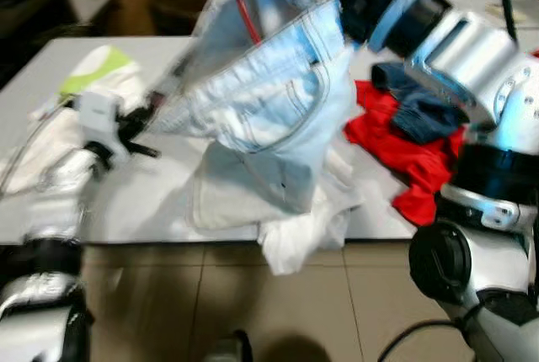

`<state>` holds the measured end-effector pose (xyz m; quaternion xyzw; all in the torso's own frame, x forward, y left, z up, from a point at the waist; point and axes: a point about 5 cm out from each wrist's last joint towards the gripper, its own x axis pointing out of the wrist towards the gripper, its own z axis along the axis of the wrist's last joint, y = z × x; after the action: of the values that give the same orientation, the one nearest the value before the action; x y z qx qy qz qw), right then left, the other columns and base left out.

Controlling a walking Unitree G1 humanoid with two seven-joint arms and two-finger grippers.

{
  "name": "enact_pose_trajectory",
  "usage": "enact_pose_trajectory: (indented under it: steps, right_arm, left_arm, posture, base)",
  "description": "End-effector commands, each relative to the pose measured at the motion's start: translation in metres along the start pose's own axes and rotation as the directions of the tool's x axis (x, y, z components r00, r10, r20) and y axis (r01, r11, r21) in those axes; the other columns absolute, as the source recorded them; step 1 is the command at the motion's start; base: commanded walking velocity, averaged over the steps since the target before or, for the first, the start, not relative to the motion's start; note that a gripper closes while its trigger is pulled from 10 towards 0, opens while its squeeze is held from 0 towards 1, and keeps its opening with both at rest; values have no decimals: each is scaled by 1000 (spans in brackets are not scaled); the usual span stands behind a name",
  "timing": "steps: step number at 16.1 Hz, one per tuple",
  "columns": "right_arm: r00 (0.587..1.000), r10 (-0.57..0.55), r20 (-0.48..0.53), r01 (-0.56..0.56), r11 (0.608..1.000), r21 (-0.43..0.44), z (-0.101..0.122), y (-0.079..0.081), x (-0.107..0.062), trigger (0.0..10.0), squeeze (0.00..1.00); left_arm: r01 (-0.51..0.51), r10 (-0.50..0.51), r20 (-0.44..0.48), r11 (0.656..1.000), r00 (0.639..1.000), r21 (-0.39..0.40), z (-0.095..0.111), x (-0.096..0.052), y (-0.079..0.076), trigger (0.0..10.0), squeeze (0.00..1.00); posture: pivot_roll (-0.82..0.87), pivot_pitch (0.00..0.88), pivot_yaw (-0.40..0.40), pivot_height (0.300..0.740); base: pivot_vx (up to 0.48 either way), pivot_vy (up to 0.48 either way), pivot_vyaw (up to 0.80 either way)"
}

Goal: Hang hanger

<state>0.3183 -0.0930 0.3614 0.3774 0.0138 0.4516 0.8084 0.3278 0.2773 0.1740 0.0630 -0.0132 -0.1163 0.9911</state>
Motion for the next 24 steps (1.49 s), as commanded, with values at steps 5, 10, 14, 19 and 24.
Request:
enact_pose_trajectory:
  steps: [5, 10, 14, 19, 24]
  right_arm:
    - [974, 227, 25, -224, 971, -81, 19, 46, -1, 10000, 0]
    - [967, 248, -49, -251, 966, -61, 3, 45, 0, 10000, 0]
    - [968, 188, -168, -208, 972, -109, -22, 33, -9, 10000, 0]
    - [965, 17, -261, -92, 957, -277, -48, 13, -40, 10000, 0]
    - [941, -115, -319, -25, 915, -402, -80, -6, -58, 10000, 0]
  left_arm:
    - [-73, 68, -132, 997, 989, -31, -28, -84, 12, 10000, 0]
    - [-167, 135, -336, 984, 932, -68, -73, -149, -2, 10000, 0]
    - [-177, 124, -421, 980, 899, -90, -94, -150, -28, 10000, 0]
    - [-133, 69, -530, 988, 845, -83, -129, -142, -52, 10000, 0]
    - [-121, 44, -609, 989, 792, -86, -157, -143, -67, 10000, 0]
  posture:
    - [-22, 0, 64, 740]
    - [16, 0, 49, 740]
    - [36, 0, 35, 740]
    - [15, 0, 56, 740]
    - [-2, 0, 68, 740]
  base:
    - [0, 0, 794]
    - [0, 0, 794]
    - [0, 0, 795]
    - [0, 0, 800]
    - [0, 0, 800]
